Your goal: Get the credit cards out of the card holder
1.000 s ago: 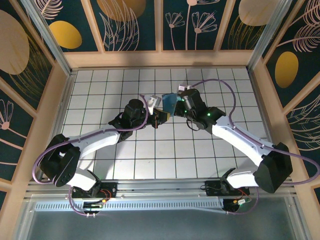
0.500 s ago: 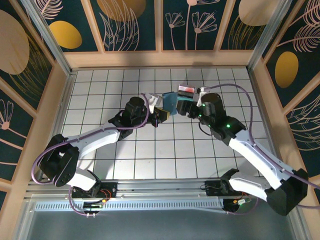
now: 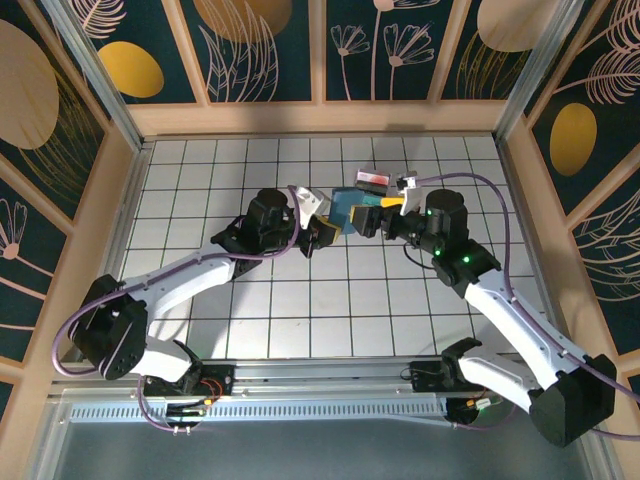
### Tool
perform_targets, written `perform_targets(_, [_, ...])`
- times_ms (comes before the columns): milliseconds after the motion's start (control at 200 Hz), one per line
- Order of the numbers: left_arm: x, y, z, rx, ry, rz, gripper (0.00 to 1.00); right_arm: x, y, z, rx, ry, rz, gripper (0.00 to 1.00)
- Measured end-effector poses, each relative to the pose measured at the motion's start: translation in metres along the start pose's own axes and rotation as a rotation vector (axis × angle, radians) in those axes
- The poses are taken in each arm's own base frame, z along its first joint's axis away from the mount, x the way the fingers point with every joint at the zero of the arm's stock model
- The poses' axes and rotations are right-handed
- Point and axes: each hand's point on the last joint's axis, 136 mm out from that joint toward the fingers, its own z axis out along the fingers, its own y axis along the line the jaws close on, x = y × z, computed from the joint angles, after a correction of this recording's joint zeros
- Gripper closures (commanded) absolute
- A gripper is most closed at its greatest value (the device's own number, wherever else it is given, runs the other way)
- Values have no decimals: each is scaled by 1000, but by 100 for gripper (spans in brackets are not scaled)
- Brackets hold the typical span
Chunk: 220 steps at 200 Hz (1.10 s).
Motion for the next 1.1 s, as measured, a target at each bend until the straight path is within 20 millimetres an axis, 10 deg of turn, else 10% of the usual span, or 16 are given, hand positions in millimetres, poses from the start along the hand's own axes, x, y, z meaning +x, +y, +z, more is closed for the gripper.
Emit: perform_targets(1101, [-32, -49, -41, 226, -87, 135, 100, 24, -16, -13, -189, 69, 9, 65])
